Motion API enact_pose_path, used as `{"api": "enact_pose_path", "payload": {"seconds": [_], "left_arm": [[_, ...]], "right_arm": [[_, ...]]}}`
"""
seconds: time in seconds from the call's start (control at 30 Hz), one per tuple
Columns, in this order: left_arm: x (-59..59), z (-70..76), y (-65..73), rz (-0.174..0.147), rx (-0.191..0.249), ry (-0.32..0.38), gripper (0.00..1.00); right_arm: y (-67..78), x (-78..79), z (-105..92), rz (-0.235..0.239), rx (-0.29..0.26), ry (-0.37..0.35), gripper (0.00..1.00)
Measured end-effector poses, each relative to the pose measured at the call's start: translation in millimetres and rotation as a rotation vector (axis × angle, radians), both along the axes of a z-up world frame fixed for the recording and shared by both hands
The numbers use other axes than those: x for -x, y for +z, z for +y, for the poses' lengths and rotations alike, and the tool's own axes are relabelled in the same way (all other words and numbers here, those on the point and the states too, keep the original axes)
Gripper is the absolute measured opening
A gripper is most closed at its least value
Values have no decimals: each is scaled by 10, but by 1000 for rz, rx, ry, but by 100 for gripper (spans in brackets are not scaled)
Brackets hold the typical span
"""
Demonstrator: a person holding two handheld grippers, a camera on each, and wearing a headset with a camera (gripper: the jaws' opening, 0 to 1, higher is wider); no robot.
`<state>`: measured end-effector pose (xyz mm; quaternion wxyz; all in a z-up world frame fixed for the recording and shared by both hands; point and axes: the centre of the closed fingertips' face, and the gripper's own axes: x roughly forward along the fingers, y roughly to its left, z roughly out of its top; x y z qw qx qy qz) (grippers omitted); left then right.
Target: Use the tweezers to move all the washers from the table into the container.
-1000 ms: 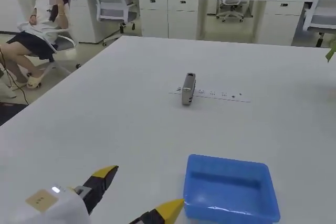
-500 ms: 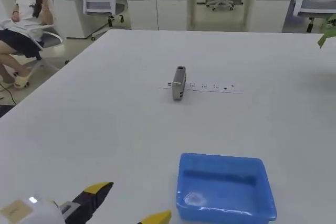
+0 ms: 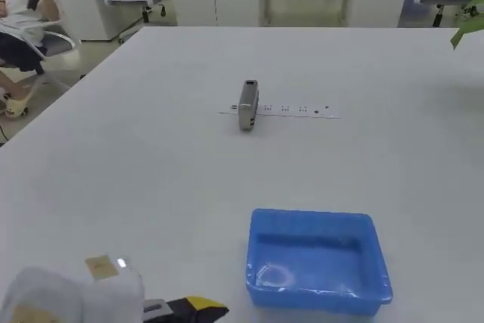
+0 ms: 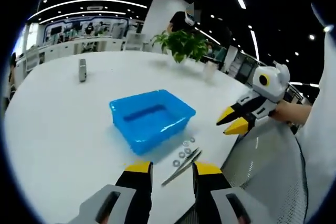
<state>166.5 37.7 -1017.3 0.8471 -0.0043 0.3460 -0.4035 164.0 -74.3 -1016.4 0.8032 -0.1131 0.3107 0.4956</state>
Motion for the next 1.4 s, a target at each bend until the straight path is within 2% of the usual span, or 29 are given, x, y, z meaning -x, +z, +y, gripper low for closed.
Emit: {"api": "enact_pose_path", "payload": {"seconds": [0.03,0.17,0.27,0.33,0.37,0.43,0.47,0.5,0.53,0.57,0.6,0.63,0.7,0.73,0.77,0.8,0.83,0.93,1.1,1.17,1.33,1.4], "left_arm": [[19,-27,-39,19,-7,-25,26],[36,-79,-224,57,-73,-119,23],[34,-71,-340,50,-149,-192,19],[56,-65,-426,60,-204,-245,16],[46,-60,-468,45,-240,-272,16],[80,-62,-536,55,-284,-327,12],[69,-55,-556,42,-308,-337,11],[82,-72,-578,33,-323,-368,9],[94,-82,-592,38,-327,-376,7],[89,-87,-601,28,-340,-385,6],[94,-85,-618,13,-367,-418,5],[104,-91,-629,12,-375,-428,4],[106,-87,-657,-16,-417,-465,2],[113,-70,-663,-18,-435,-468,1],[76,-120,-638,-58,-422,-486,0],[112,-89,-659,-33,-442,-496,0],[105,-101,-651,-44,-441,-510,0],[121,-92,-652,-76,-487,-576,0],[172,-91,-642,-110,-525,-630,0],[195,-98,-589,-97,-509,-628,0],[200,-141,-308,-144,-456,-608,0],[208,-164,-135,-166,-433,-604,0]], "right_arm": [[-10,4,16,2,1,5,11],[-63,26,76,14,1,23,11],[-117,50,98,21,14,37,11],[-147,76,110,27,19,46,11],[-164,88,110,31,25,50,11],[-185,105,104,35,33,54,11],[-191,111,101,37,35,55,11],[-203,118,97,40,39,55,11],[-209,125,94,42,42,57,11],[-216,129,92,42,44,58,11],[-222,132,90,43,47,58,11],[-227,135,90,45,49,60,11],[-226,137,95,46,49,61,12],[-225,139,100,45,50,63,12],[-225,139,106,42,53,67,12],[-229,143,109,39,56,70,12],[-234,148,113,38,59,74,12],[-268,161,148,41,64,90,12],[-263,159,206,26,72,120,13],[-261,154,214,19,74,125,13],[-253,159,233,3,71,134,15],[-255,159,254,-1,72,142,17]]}}
